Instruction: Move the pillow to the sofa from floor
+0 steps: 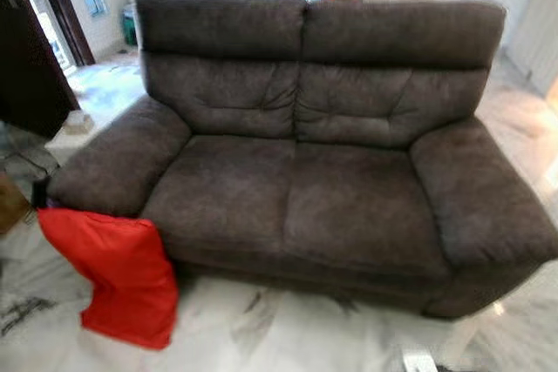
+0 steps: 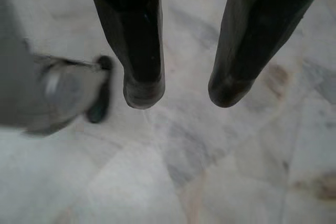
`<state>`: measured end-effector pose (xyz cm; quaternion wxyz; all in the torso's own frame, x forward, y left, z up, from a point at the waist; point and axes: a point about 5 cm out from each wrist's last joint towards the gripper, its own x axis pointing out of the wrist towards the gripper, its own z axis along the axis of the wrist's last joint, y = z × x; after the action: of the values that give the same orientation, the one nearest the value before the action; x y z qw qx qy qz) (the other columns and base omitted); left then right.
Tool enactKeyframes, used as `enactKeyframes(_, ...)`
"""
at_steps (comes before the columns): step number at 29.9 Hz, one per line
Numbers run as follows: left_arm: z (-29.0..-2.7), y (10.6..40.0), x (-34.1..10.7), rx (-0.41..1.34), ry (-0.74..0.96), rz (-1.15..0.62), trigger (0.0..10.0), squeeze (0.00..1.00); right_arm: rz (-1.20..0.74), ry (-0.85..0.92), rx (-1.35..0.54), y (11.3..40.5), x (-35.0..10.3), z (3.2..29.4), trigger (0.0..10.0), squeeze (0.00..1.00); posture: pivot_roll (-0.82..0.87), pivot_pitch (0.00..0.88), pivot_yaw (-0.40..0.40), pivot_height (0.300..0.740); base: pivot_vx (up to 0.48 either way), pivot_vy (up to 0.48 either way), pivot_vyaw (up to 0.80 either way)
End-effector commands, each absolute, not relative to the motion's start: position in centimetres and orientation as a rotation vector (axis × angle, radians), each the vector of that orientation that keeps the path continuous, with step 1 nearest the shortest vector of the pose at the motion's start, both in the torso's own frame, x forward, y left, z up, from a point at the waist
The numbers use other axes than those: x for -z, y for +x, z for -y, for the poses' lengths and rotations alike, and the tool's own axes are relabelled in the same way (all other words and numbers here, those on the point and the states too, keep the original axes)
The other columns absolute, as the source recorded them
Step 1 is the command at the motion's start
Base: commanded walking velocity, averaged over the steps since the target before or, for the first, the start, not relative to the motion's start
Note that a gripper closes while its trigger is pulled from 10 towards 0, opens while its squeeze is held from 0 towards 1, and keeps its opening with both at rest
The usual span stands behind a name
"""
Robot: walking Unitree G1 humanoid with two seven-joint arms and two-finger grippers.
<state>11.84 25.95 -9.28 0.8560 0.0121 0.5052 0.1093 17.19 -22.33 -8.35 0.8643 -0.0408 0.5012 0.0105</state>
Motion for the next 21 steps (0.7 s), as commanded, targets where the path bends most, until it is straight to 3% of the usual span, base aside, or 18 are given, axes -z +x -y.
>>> enactKeyframes(1,-26.75,11.66,9.08,-0.232,0.056,-1.071,10.0,0.00,-1.025,-0.079,-0.044,18.09,8.11,21.47,10.0,0.00,0.01,0.000,0.030,0.740,0.000,0.472,0.00)
enactKeyframes(21,-26.48,11.89,9.12,-0.245,0.044,-1.068,10.0,0.00,-1.021,-0.073,-0.037,18.33,7.98,21.57,10.0,0.00,0.02,0.000,0.025,0.740,0.000,0.461,0.00)
